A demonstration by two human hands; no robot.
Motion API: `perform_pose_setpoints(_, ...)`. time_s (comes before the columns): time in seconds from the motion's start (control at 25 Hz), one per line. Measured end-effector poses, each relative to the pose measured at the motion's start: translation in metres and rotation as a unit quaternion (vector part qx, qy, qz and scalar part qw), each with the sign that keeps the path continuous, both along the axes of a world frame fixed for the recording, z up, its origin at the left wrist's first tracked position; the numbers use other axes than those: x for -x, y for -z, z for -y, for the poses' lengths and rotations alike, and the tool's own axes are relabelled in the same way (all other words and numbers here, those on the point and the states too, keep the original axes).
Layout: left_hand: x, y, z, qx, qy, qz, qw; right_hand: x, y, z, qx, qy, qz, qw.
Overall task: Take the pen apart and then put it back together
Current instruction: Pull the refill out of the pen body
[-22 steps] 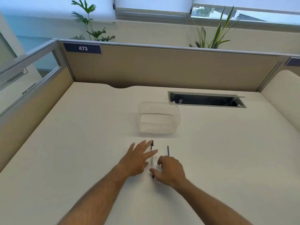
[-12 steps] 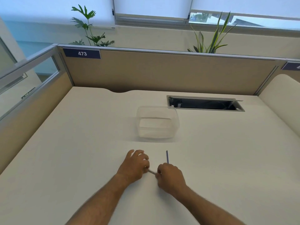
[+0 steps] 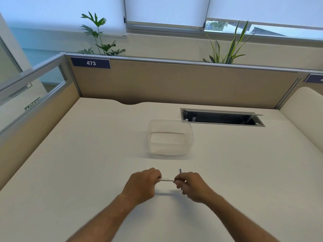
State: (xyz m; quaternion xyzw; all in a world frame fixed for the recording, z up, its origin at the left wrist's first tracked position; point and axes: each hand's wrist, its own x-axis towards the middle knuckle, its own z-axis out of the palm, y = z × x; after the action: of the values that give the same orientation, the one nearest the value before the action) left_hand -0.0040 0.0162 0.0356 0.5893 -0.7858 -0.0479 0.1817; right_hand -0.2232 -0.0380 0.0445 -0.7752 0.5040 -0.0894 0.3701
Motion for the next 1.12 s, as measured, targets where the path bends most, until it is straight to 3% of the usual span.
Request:
perform_pose_setpoints(0.16, 0.006, -0.013, -0.001, 0.000, -0.012, -0.047, 0.999, 0.004, -0.012, 0.003, -0.043, 0.031, 0.094, 0.994)
perform_pose_setpoints(0.24, 0.009, -0.018, 0.001, 0.014, -0.010, -0.039, 0.999, 0.002, -0.015, 0.001, -0.036, 0.045, 0.126, 0.990)
perform_pose_setpoints(0.36, 0.009, -0.025, 0.004, 0.071, 0.015, 0.003, 0.997, 0.000, -0.020, 0.002, -0.130, 0.070, 0.175, 0.973)
perform_pose_setpoints(0.52, 0.004, -0.028, 0.008, 0.131, 0.076, 0.081, 0.985, 0.009, -0.031, 0.014, -0.328, 0.009, 0.145, 0.934)
perform_pose_setpoints(0.64, 0.005, -0.027, 0.012, 0.154, 0.118, 0.118, 0.974, 0.014, -0.035, 0.026, -0.353, -0.023, 0.106, 0.929)
perform_pose_setpoints(0.88, 0.015, -0.024, 0.012, 0.149, 0.120, 0.124, 0.974, 0.017, -0.038, 0.042, -0.273, -0.084, 0.045, 0.957)
perform_pose_setpoints(1.0, 0.017, -0.027, 0.013, 0.128, 0.096, 0.108, 0.981, 0.009, -0.042, 0.040, -0.049, -0.154, -0.065, 0.985)
perform_pose_setpoints(1.12, 0.015, -0.033, 0.016, 0.096, 0.071, 0.095, 0.988, 0.002, -0.039, 0.033, 0.146, -0.163, -0.095, 0.971)
